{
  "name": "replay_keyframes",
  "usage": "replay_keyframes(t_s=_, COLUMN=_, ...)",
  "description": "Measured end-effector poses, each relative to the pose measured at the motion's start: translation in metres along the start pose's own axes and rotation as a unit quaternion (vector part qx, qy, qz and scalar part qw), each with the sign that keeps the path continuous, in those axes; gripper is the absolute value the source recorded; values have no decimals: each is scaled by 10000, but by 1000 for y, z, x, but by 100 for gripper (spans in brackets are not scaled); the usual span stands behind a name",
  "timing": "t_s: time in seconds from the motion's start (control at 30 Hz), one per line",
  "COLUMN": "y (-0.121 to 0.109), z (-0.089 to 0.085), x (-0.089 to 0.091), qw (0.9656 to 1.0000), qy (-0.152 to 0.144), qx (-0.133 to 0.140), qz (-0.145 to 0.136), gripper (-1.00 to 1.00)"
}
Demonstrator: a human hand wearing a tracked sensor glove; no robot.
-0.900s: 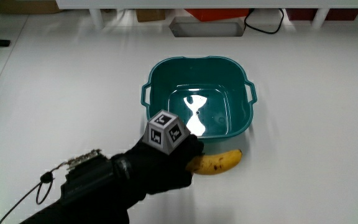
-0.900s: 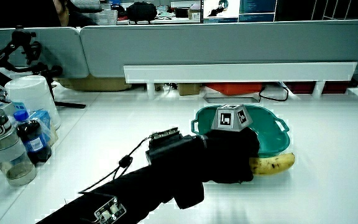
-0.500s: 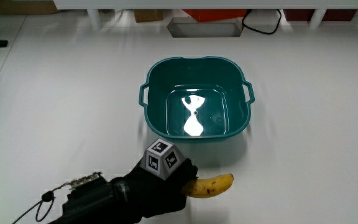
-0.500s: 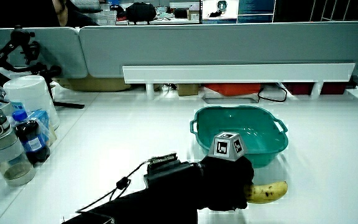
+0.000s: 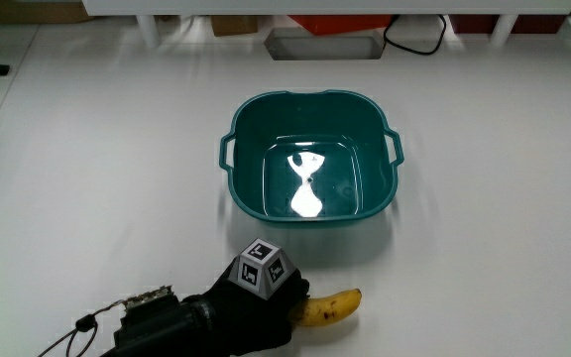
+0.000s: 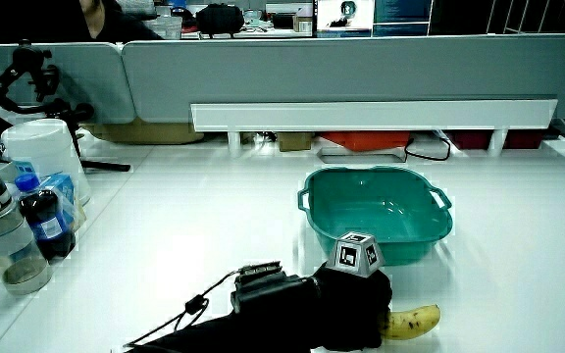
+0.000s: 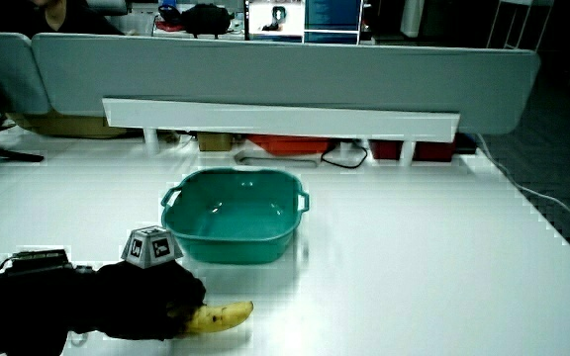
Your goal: Place banana on desk
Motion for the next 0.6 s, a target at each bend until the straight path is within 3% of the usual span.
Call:
replay_keyframes(t_s=0.17, y=2, z=-8, x=1, qw=9998, qy=147, qx=-155, qz=55, gripper=0)
replay_keyframes(t_s=0.23, y=4, z=-13, x=-2, qw=9999, qy=86, qx=-87, qz=3, gripper=0)
replay_keyframes(t_s=0.37, y=5, z=-12, x=-2, qw=9996, qy=196, qx=-215, qz=56, gripper=0)
replay_keyframes(t_s=0.53, y=11, z=-15, x=-11, qw=9990, qy=-78, qx=-419, qz=114, gripper=0)
replay_keyframes(t_s=0.6, y=12, z=-15, x=-10, qw=9991, qy=106, qx=-395, qz=66, gripper=0)
